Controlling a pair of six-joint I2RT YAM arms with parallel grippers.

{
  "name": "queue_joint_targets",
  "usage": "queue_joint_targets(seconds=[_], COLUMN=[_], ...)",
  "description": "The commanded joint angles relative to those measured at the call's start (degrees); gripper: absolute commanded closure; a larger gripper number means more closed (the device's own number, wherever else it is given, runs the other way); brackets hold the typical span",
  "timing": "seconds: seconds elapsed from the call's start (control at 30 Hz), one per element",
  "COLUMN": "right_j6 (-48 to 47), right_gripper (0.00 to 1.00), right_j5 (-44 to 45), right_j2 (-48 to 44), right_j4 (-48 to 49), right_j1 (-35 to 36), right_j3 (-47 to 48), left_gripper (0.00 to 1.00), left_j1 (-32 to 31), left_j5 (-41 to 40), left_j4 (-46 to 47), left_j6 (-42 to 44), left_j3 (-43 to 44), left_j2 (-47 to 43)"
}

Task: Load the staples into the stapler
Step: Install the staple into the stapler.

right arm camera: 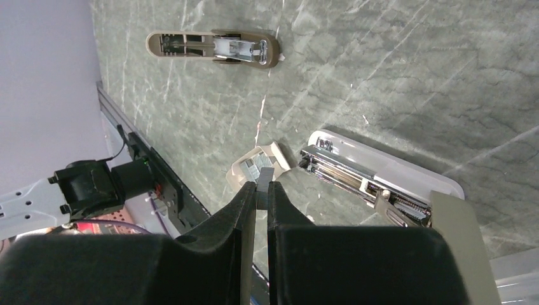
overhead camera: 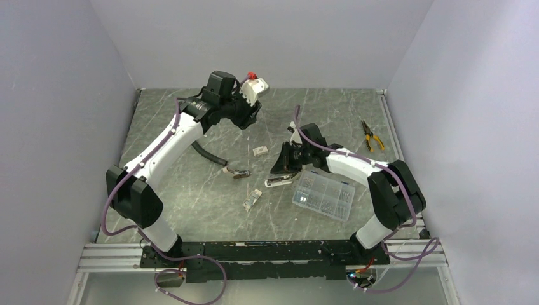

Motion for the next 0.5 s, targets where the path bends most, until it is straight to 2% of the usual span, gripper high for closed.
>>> queue_joint_targets(seconds=[0.0,0.47], right_j6=[-0.71,-0.22], right_gripper=[1.00,1.00], right_j5=[3.38,7.30], right_j2=[0.22,2.58], right_j4=[-2.31,-4.39], right_j1=[0.99,4.35], right_j3=[3.32,4.45], left_gripper=[0.50,0.49], left_j1=[0.11,0.12], left_j5=[1.11,2.13], left_j4=[1.67,1.59], left_j6=[-1.04,-1.25], left_j3=[0.51,-0.32], left_j2=[-1.66,-2.94])
